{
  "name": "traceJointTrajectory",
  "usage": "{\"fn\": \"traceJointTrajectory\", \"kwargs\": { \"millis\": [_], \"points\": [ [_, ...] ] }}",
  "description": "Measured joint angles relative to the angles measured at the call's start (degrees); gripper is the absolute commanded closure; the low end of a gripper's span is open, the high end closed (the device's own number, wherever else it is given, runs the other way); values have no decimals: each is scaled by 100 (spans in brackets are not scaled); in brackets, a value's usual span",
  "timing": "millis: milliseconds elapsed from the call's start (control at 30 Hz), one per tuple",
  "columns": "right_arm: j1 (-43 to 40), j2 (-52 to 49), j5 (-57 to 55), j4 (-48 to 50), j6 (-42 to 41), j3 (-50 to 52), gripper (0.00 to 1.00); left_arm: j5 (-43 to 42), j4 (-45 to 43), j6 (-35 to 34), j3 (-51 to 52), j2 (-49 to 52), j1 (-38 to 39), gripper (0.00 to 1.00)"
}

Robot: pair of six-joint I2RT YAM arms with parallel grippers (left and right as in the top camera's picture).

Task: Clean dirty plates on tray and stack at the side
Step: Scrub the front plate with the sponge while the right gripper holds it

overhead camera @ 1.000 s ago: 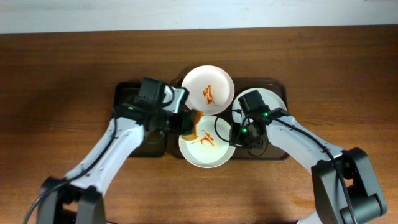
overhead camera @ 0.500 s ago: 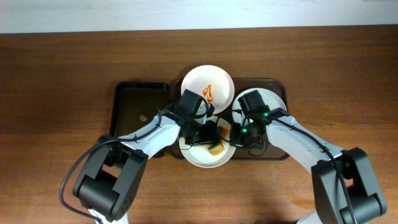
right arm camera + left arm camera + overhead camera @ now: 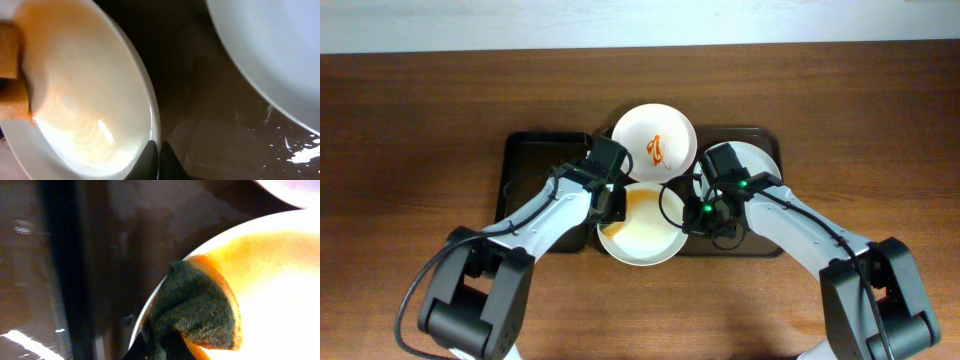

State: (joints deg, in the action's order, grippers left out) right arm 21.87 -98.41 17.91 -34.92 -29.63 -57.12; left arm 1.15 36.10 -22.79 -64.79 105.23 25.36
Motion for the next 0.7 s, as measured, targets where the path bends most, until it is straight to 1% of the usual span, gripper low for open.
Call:
{"fn": "traceJointTrajectory", "kwargs": {
  "millis": [67,100,167,267,333,367,400,433,500,533,633,700],
  "points": [
    [-2,0,-94,-85,-9,0,96,654,-107,271,-101,-308,-22,100],
    [-13,0,-142,-118,-4,2,96,831,-138,343,-144,-404,-59,100],
    [-28,0,-214,-122,2,2,96,960,-133,448,-160,-706,-136,100],
    [-28,0,-245,-127,4,2,96,962,151,527,-170,-1064,-140,100],
    [-28,0,-245,-129,0,2,96,684,192,529,-177,-1215,-144,100],
    [-28,0,-245,-129,4,2,96,435,201,531,-179,-1222,-144,100],
    [-28,0,-247,-129,2,2,96,-35,208,531,-179,-1222,-140,100],
    [-28,0,-245,-133,4,2,96,-256,205,531,-179,-1222,-118,100],
    [-28,0,-245,-151,4,2,96,-490,190,531,-177,-1158,-15,100],
    [-28,0,-247,-151,4,2,96,-682,179,531,-175,-981,173,100],
    [-28,0,-245,-184,2,2,96,-846,192,531,-157,-378,584,100],
    [-31,0,-245,-212,2,2,96,-745,369,531,-142,-55,629,100]
  ]
}}
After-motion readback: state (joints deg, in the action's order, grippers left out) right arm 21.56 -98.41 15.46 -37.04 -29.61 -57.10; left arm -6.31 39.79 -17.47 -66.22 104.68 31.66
